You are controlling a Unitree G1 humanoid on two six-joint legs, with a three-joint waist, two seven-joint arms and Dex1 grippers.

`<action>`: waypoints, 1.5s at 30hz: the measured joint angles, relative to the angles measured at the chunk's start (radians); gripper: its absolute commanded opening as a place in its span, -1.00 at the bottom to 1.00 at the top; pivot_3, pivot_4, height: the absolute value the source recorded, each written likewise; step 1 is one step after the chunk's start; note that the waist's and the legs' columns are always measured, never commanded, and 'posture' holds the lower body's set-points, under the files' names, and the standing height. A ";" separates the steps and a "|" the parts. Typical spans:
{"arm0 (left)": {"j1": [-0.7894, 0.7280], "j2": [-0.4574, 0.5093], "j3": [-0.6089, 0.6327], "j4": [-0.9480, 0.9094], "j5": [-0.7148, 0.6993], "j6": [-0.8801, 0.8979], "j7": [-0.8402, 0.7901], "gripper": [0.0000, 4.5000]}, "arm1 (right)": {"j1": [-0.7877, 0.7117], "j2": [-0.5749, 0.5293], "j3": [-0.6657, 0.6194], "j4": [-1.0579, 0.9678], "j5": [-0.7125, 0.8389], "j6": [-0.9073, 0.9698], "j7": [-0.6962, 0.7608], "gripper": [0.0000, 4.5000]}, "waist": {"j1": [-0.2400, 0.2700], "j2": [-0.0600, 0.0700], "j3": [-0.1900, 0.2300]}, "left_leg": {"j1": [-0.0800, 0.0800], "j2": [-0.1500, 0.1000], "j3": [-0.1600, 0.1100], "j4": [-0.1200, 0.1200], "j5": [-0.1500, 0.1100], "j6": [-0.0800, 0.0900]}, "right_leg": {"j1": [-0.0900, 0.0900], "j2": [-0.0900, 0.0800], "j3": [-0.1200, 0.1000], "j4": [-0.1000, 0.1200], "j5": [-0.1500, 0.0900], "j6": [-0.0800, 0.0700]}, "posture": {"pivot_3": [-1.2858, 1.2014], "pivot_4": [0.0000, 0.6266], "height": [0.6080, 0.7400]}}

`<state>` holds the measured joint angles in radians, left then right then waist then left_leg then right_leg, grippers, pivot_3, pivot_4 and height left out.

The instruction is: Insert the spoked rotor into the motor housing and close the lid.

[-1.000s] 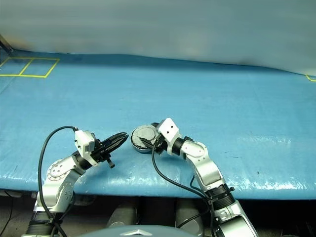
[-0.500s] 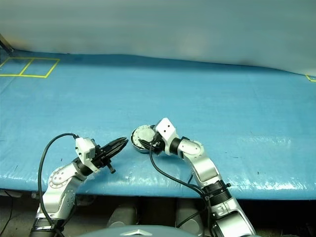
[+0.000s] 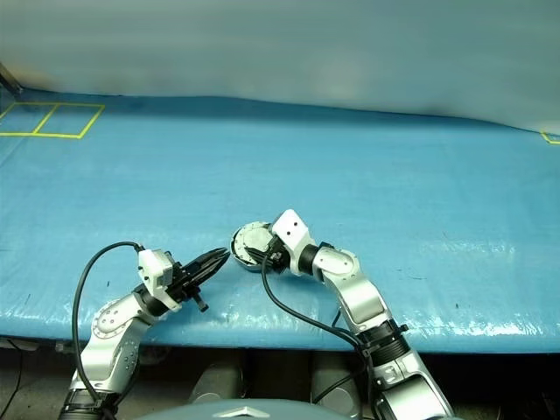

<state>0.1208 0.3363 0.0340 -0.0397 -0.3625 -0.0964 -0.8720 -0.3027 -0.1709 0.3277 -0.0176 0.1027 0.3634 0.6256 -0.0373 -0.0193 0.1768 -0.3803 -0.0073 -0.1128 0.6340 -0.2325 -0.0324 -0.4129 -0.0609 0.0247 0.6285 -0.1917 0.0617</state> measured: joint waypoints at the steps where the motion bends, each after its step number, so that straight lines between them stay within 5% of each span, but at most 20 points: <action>1: 0.002 0.000 0.000 0.002 0.001 -0.002 0.001 -0.81 | -0.008 0.003 0.003 -0.010 -0.001 0.026 -0.007 0.34 | 0.000 0.000 0.000 | 0.000 0.000 0.000 0.000 0.000 0.000 | 0.000 0.000 0.000 0.000 0.000 0.000 | 0.03 -0.52 1.00; 15: 0.023 0.001 -0.002 0.011 0.006 -0.017 0.021 -0.81 | -0.040 0.043 0.045 -0.103 -0.034 0.221 -0.103 0.34 | 0.000 0.000 0.000 | 0.000 0.000 0.000 -0.003 0.000 0.000 | -0.001 0.000 0.000 -0.001 0.000 -0.001 | 0.03 -0.52 1.00; 45: 0.027 0.000 -0.004 0.049 0.007 -0.021 0.040 -0.81 | -0.042 0.068 0.056 -0.099 -0.052 0.273 -0.175 0.34 | -0.001 0.003 -0.009 | 0.002 0.001 0.000 -0.003 0.000 -0.001 | 0.000 0.000 0.000 -0.001 -0.001 -0.001 | 0.03 -0.52 1.00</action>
<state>0.1479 0.3367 0.0303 0.0088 -0.3555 -0.1174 -0.8322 -0.3450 -0.1025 0.3838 -0.1167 0.0506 0.6365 0.4508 -0.0384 -0.0160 0.1681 -0.3788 -0.0067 -0.1129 0.6310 -0.2320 -0.0330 -0.4130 -0.0609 0.0242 0.6278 -0.1923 0.0609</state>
